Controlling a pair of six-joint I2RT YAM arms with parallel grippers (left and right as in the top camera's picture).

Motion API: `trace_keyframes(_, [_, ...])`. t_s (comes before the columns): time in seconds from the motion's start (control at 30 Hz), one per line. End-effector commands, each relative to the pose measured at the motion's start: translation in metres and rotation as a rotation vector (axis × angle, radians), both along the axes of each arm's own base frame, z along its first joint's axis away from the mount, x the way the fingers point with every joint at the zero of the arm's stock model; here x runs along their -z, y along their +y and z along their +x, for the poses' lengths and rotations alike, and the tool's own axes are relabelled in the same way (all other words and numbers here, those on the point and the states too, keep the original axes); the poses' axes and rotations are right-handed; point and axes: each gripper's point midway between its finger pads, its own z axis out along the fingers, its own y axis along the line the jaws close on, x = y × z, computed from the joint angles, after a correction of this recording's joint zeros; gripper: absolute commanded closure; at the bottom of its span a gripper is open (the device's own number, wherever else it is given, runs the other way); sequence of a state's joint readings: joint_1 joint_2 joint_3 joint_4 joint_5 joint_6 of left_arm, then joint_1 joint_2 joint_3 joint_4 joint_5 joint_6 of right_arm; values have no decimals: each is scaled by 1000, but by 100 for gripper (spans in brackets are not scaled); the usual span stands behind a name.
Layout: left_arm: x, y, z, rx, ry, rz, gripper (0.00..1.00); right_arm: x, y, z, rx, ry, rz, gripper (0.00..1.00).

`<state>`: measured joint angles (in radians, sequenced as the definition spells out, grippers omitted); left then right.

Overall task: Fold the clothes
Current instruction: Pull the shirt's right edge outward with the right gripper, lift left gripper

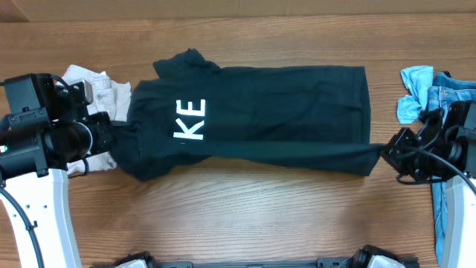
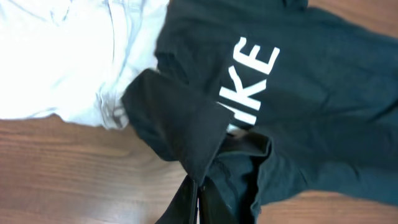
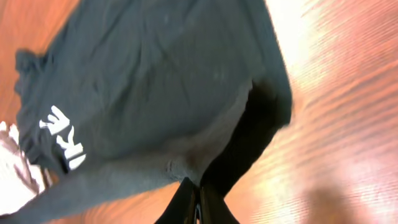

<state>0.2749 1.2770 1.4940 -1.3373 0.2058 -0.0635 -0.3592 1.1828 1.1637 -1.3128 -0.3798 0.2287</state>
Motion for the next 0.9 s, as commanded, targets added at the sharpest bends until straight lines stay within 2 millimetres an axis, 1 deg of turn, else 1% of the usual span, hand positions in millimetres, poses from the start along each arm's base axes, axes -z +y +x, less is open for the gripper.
trace_keyframes(0.0, [-10, -1, 1, 34, -28, 29, 96, -7, 4, -2, -37, -21, 8, 96])
trace_keyframes(0.13, [-16, -3, -7, 23, -39, 28, 96, -5, 8, -11, -36, 16, 23, 96])
trace_keyframes(0.27, [-32, -5, -29, 3, -57, 49, 96, -5, 15, -30, -22, 91, 57, 96])
trace_keyframes(0.3, [-37, -7, -36, 2, -74, 52, 96, -8, 18, -37, -21, 100, 61, 96])
trace_keyframes(0.37, [-45, -9, -45, -12, -103, 54, 96, -14, 20, -43, 1, 84, 61, 96])
trace_keyframes(0.43, [-53, -8, -53, -42, -137, 67, 96, -24, 22, -47, 32, 35, 51, 96])
trace_keyframes(0.5, [-58, -7, -60, -61, -158, 79, 96, -39, 22, -51, 53, -34, 30, 96])
trace_keyframes(0.6, [-59, -7, -67, -68, -158, 91, 96, -50, 15, -58, 103, -76, -30, 96])
trace_keyframes(0.67, [-55, -6, -72, -74, -135, 96, 96, -45, 13, -66, 114, -39, -50, 96])
trace_keyframes(0.73, [-54, -6, -74, -70, -123, 96, 96, -43, 14, -70, 114, -15, -43, 96])
trace_keyframes(0.8, [-52, -7, -75, -70, -114, 94, 96, -43, 14, -71, 114, -13, -42, 96])
trace_keyframes(0.87, [-53, -5, -70, -70, -121, 95, 96, -43, 13, -66, 114, -23, -45, 96])
